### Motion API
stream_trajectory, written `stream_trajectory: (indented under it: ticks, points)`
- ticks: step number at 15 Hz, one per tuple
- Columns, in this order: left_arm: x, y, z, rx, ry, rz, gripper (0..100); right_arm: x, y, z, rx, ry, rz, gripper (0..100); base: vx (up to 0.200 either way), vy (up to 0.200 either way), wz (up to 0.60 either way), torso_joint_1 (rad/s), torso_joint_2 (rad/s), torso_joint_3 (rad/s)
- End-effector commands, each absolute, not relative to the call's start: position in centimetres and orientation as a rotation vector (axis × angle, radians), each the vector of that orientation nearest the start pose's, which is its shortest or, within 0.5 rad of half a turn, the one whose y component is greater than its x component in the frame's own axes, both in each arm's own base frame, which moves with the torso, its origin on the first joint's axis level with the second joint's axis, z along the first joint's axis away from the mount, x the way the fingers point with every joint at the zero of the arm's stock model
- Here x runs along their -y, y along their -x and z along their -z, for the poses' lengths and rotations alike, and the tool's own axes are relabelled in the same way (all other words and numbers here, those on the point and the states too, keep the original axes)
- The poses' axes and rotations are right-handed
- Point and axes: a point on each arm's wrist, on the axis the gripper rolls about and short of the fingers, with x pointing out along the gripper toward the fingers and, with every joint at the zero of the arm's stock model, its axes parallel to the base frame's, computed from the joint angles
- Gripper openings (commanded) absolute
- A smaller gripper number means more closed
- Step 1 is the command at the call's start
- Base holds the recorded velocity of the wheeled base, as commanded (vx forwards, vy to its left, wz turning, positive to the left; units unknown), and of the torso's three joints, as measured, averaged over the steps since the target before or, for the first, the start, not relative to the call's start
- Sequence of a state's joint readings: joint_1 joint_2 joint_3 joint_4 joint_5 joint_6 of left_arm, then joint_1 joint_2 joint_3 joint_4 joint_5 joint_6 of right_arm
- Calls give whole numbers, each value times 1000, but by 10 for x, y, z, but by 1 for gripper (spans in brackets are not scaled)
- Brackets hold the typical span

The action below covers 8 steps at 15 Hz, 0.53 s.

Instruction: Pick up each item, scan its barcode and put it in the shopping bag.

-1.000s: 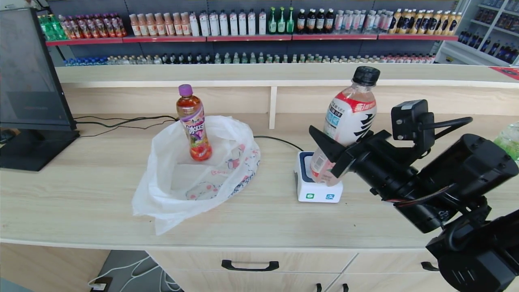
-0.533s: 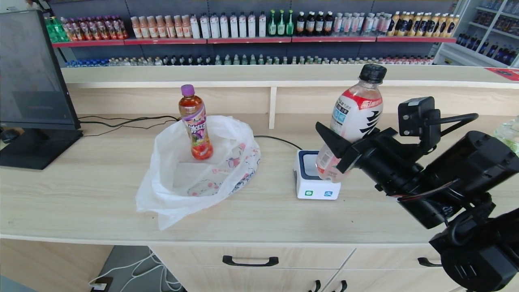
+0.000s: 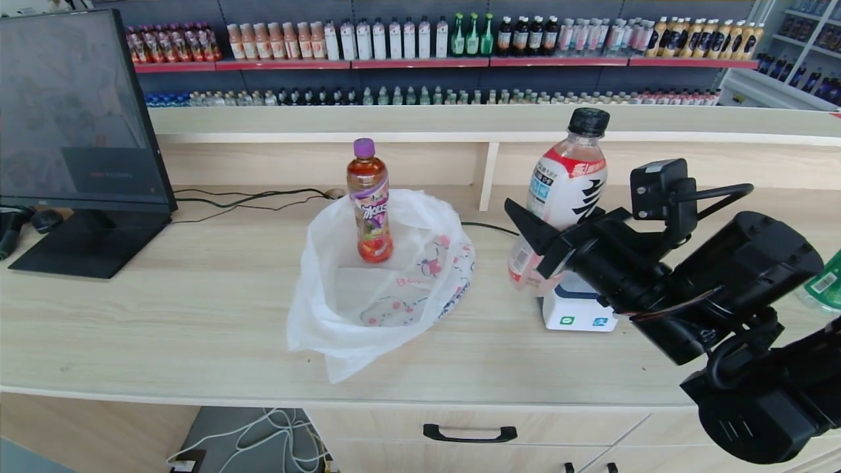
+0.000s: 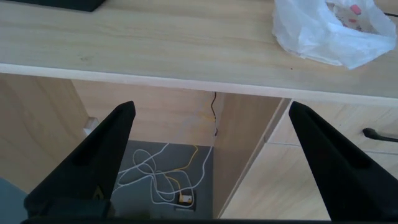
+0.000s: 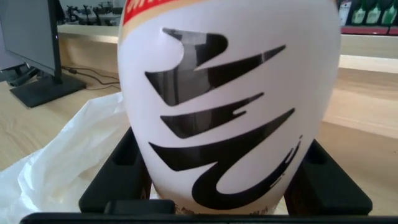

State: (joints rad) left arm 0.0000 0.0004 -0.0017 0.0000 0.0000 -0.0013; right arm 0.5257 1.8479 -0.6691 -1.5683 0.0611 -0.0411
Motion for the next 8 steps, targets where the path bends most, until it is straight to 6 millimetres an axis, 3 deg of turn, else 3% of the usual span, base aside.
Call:
stream_trajectory:
  ticks: [1, 8]
  points:
    - [0, 23, -76, 0, 2, 0, 100, -160, -272, -190, 383, -49, -576, 0, 0, 200, 0, -2, 2, 2]
    - [0, 23, -76, 0, 0, 0, 100, -160, -271, -192, 387, -51, -576, 0, 0, 200, 0, 2, 4, 6]
